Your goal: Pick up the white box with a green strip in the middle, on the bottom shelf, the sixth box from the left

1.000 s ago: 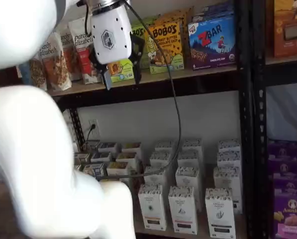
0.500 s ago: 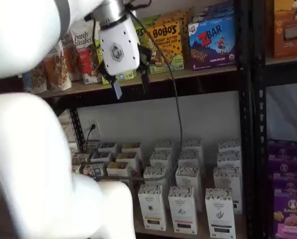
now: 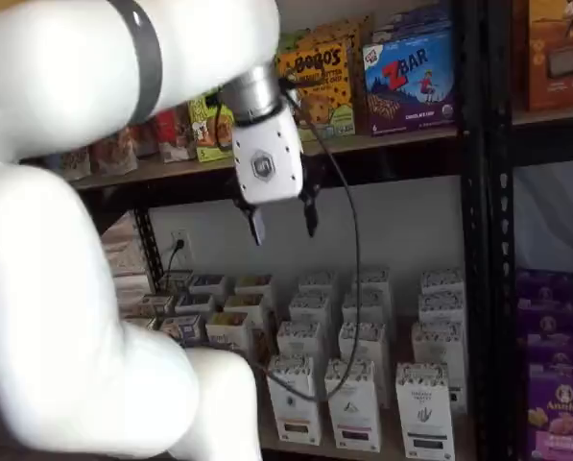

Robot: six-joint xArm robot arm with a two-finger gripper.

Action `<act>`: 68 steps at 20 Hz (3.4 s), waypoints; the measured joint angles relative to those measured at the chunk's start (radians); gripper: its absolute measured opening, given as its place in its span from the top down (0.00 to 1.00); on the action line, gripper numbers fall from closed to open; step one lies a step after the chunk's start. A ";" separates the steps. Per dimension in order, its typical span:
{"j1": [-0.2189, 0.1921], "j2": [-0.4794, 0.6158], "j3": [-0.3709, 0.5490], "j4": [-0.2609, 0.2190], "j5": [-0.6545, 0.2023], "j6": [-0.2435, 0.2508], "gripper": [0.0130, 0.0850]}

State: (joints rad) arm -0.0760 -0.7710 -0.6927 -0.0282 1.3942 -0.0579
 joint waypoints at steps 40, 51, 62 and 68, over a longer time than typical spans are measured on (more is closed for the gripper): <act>-0.116 0.888 0.112 -0.116 -1.094 0.013 0.00; -0.173 1.225 -0.141 -0.096 -1.147 -0.064 0.00; -0.198 1.418 -0.380 -0.015 -1.091 -0.168 0.00; -0.203 1.467 -0.439 -0.017 -1.096 -0.171 0.00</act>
State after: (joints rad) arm -0.2792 0.6956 -1.1321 -0.0452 0.2981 -0.2288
